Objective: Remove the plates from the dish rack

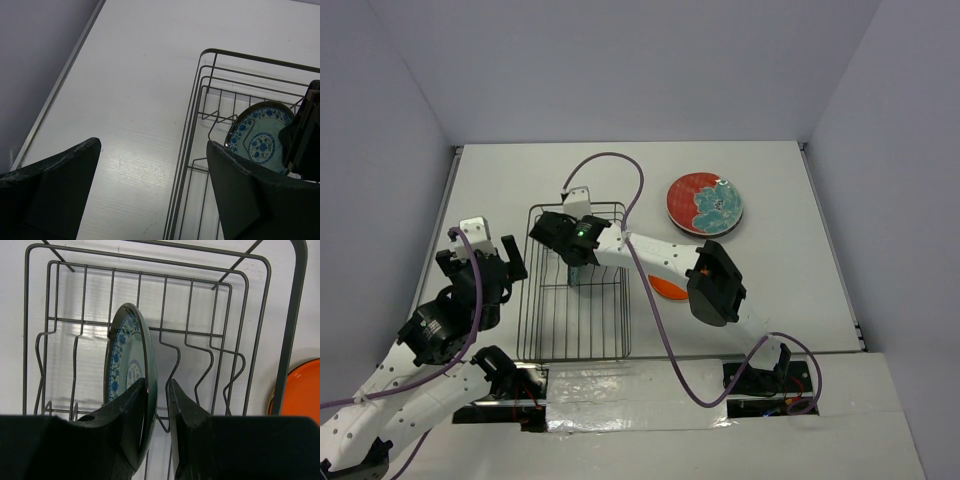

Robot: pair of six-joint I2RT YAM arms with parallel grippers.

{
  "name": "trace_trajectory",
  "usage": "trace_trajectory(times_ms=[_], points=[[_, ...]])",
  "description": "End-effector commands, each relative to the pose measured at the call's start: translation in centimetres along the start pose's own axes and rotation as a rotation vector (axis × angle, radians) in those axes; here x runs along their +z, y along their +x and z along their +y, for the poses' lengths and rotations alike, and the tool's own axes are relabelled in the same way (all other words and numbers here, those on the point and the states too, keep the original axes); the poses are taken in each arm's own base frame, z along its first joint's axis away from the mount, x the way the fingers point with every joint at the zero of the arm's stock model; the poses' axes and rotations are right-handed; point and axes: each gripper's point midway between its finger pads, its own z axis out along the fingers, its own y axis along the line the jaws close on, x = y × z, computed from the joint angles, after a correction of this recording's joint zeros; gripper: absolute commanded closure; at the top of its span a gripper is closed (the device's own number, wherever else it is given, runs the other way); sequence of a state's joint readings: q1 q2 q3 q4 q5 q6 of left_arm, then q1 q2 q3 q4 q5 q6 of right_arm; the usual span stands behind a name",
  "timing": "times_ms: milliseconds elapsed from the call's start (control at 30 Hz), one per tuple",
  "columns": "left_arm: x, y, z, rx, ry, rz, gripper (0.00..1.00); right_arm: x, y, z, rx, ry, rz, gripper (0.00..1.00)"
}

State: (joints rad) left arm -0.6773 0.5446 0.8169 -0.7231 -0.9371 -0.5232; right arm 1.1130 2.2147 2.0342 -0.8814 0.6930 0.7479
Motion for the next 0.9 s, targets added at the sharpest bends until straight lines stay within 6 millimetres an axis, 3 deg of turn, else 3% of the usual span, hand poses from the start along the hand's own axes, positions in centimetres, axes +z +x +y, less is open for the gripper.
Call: trace_trajectory(times_ms=[0,200,500,867], points=[[0.1,-0.8,-0.4,-0.020,0.013,-0.026,0.01,-1.4,-1.7,-0.3,0.060,-0.004,-0.049,0.68],[0.0,-0.9,-0.4,-0.023,0.016,-0.030,0.00,-1.9,-2.0,-0.9,0.112,0.022,-0.061,0.74],[0.0,-0.9,-0.4,-0.025,0.015,-0.031,0.01,-2.8,-3.0,-1.2,0.138,0.036,-0.078,0.94],[0.0,-0.9,-0.4,-0.025,0.014,-0.033,0.00,-5.8,-6.8,-2.2,0.158,0.025,-0.150,0.99]])
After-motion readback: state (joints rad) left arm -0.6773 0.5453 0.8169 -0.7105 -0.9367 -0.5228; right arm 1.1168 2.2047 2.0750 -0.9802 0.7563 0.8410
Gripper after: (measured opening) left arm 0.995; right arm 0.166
